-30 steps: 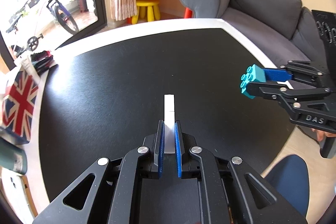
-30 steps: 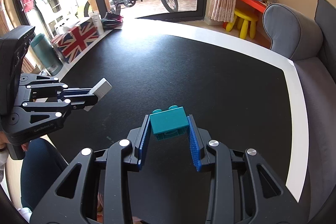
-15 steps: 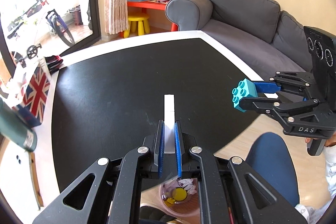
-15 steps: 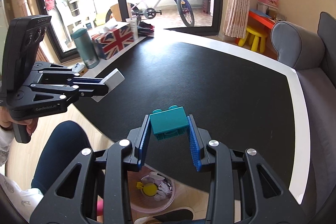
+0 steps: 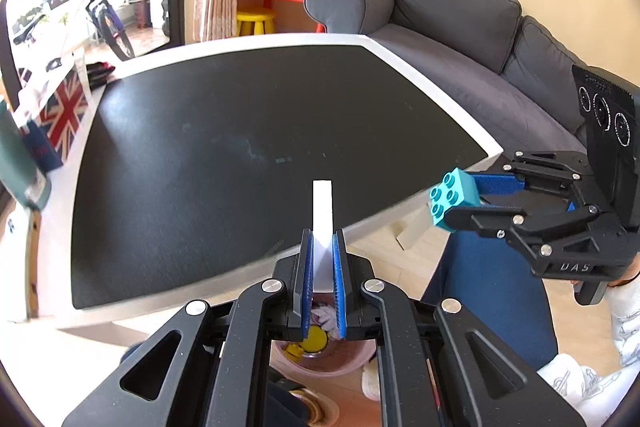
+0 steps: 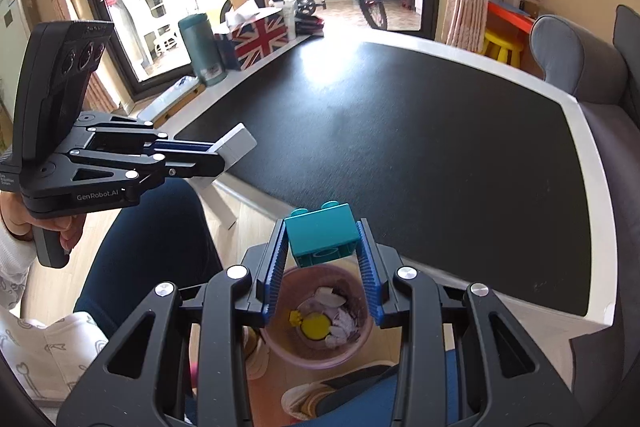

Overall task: Collect trash
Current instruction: 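Carry the teal block and white piece over the pink bin with both tools, then open the right tool, then the left tool, over the pink bin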

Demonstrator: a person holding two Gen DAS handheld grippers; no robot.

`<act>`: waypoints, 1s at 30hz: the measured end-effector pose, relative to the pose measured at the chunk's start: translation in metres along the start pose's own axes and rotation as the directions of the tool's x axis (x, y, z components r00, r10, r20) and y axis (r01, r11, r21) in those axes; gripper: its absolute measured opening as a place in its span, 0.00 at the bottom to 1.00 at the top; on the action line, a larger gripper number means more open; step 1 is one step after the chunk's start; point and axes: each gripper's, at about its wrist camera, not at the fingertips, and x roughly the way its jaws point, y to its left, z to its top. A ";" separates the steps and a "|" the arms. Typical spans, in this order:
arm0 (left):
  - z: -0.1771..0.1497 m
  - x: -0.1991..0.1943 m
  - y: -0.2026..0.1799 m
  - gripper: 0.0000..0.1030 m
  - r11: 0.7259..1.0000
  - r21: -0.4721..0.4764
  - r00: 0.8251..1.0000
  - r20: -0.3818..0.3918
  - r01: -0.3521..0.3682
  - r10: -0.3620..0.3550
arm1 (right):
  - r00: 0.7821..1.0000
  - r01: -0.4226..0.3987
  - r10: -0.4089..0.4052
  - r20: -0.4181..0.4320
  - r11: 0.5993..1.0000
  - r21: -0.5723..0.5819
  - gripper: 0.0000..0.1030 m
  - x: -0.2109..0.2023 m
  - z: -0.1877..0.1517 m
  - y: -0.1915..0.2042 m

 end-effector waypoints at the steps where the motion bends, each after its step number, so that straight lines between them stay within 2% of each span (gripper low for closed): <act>1: -0.003 0.000 0.000 0.08 1.000 -0.005 1.000 -0.002 0.006 -0.006 | 1.000 -0.007 0.007 -0.006 1.000 -0.001 0.33 0.001 -0.003 0.002; 9: -0.014 0.002 0.003 0.08 1.000 -0.014 1.000 -0.015 0.015 -0.015 | 0.998 -0.040 0.040 -0.039 0.999 0.004 0.35 0.014 -0.014 0.009; 10: -0.014 0.002 0.004 0.08 1.000 -0.016 1.000 -0.016 0.015 -0.015 | 0.998 -0.037 0.037 -0.041 0.999 0.004 0.38 0.015 -0.013 0.009; 12: -0.015 0.002 0.003 0.08 1.000 -0.016 1.000 -0.017 0.016 -0.016 | 0.999 -0.033 0.033 -0.032 0.999 0.015 0.75 0.016 -0.010 0.007; 15: -0.014 0.004 0.004 0.08 1.000 -0.015 1.000 -0.022 0.015 -0.015 | 1.000 -0.019 0.019 0.000 1.000 0.022 0.88 0.014 -0.010 0.005; 18: -0.015 0.007 0.004 0.08 1.000 -0.013 0.999 -0.029 0.018 -0.019 | 1.000 -0.017 0.017 -0.005 0.999 0.039 0.93 0.016 -0.009 0.001; 22: -0.014 0.010 0.003 0.08 1.000 -0.009 0.999 -0.042 0.029 -0.029 | 1.000 0.011 -0.010 -0.024 0.999 0.039 0.94 0.019 -0.009 -0.001; 30: -0.013 0.017 0.000 0.08 0.999 0.007 0.997 -0.061 0.043 -0.042 | 0.999 0.018 -0.015 -0.038 0.996 0.084 0.94 0.018 -0.008 -0.008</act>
